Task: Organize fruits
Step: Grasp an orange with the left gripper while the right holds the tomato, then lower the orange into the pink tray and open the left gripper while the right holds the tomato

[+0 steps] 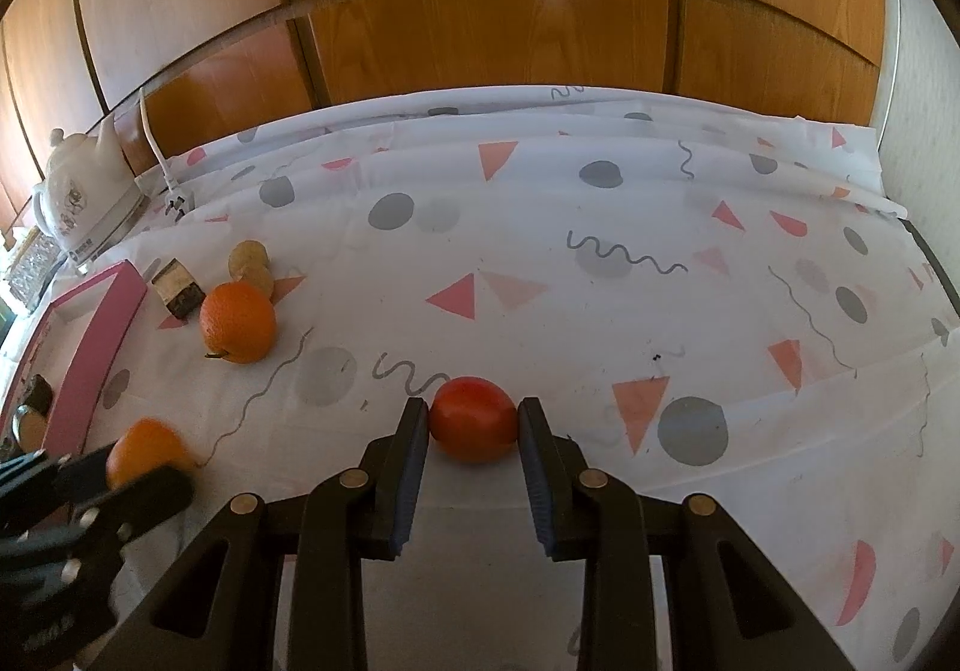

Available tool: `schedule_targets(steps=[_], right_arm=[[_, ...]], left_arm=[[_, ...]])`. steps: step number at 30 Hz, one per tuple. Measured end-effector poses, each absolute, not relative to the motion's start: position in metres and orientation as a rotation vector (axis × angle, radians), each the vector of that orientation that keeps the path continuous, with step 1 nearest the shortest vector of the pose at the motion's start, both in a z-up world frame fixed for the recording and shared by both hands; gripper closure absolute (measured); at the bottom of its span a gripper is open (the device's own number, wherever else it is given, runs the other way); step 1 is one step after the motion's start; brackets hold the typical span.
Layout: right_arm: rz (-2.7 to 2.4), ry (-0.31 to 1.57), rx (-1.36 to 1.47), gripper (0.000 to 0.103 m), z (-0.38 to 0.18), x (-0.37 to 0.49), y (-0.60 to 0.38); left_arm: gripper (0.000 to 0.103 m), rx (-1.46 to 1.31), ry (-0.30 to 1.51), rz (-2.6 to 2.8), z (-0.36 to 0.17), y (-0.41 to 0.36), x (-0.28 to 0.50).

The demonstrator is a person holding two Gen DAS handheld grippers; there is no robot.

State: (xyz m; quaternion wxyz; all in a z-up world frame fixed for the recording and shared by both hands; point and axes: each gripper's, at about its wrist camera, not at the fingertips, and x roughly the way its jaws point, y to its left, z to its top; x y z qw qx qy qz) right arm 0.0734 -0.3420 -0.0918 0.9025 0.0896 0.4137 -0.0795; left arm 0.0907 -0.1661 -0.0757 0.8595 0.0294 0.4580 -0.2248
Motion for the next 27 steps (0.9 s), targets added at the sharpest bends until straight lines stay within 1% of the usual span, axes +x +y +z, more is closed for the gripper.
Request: schedule_targets(steps=[12, 20, 27], right_arm=[[-0.181, 0.887, 0.136, 0.073, -0.093, 0.076, -0.335], [-0.154, 0.888, 0.116, 0.073, -0.092, 0.066, -0.319], [-0.155, 0.889, 0.094, 0.073, -0.094, 0.065, -0.313]], left_arm=[[0.065, 0.014, 0.910, -0.447, -0.053, -0.118, 0.060], [0.065, -0.057, 0.853, -0.334, -0.033, -0.060, 0.056], [0.065, -0.113, 0.843, -0.175, -0.033, 0.000, 0.056]])
